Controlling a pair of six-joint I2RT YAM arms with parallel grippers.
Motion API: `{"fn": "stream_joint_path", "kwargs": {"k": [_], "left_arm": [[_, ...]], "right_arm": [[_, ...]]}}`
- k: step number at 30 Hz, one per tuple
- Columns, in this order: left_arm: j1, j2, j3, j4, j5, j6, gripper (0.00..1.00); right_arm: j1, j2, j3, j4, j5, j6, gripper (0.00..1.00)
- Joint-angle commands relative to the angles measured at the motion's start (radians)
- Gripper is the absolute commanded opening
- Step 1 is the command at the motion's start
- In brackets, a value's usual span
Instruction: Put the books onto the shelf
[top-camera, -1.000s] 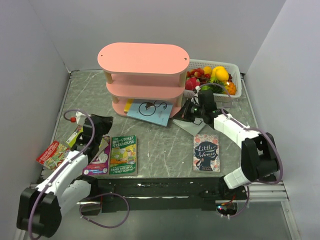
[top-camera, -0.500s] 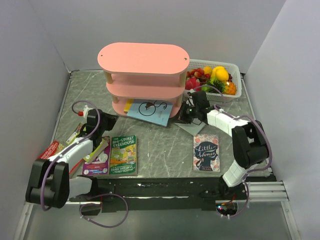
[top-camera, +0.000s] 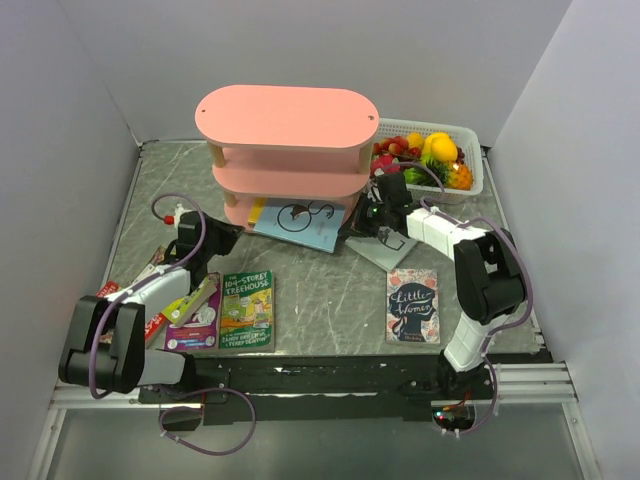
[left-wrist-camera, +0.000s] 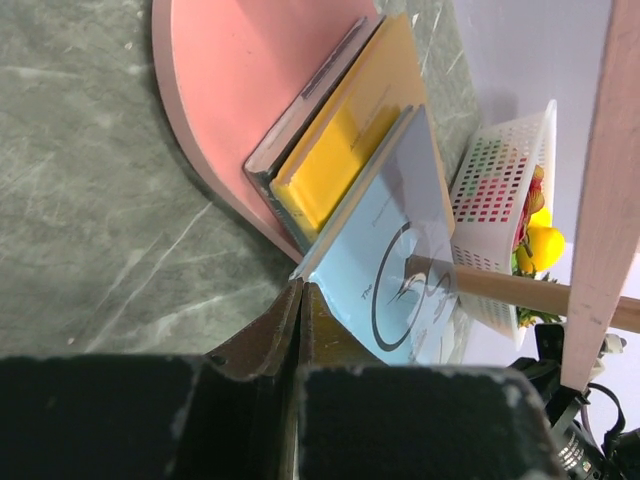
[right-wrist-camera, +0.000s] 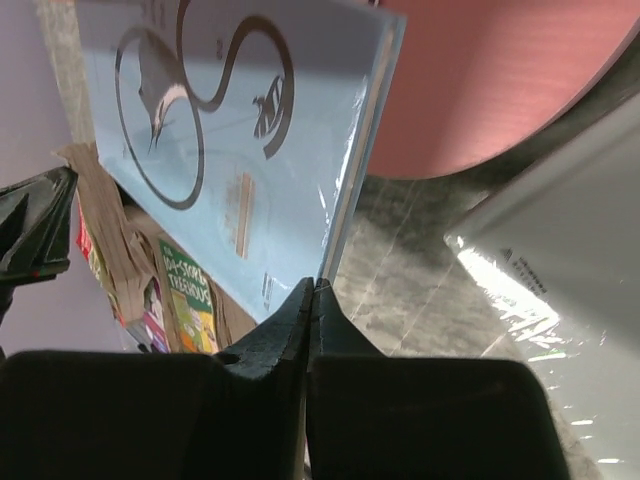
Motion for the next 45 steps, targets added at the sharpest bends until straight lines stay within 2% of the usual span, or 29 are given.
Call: {"fn": "stream_joint_path", "kwargs": {"k": [1,11,19,24,25,30,37,45], "left_arm": [[0.013,0.007,0.049,0.037,0.017,0.014,0.06],[0.026,0.087,0.092,0.066,0.057,0.015,0.04],[0.026,0.185,0.123,0.122,0.113,-0.003,0.02],[0.029,0.228,0.121,0.162,0.139,-0.018,0.01],[0.03,0.231,0.12,0.17,0.146,-0.021,0.01],[0.036,0.237,0.126,0.182,0.166,-0.021,0.01],[0.041,0.251,0.132,0.19,0.179,-0.021,0.01],[0.052,0.26,0.149,0.178,0.175,-0.02,0.01]], "right_arm": [[0.023,0.024,0.046,-0.013,-0.018,-0.026,0.0],[0.029,-0.028,-0.039,-0.001,0.008,-0.045,0.0],[0.048,-0.015,-0.039,0.044,-0.027,-0.02,0.0],[0.045,-0.038,-0.158,0.254,-0.099,0.124,0.0],[0.045,-0.039,-0.186,0.366,-0.11,0.155,0.0],[0.045,-0.038,-0.263,0.515,-0.131,0.258,0.0],[0.045,-0.071,-0.252,0.493,-0.104,0.245,0.0],[0.042,-0.039,-0.169,0.407,-0.105,0.204,0.0]]}}
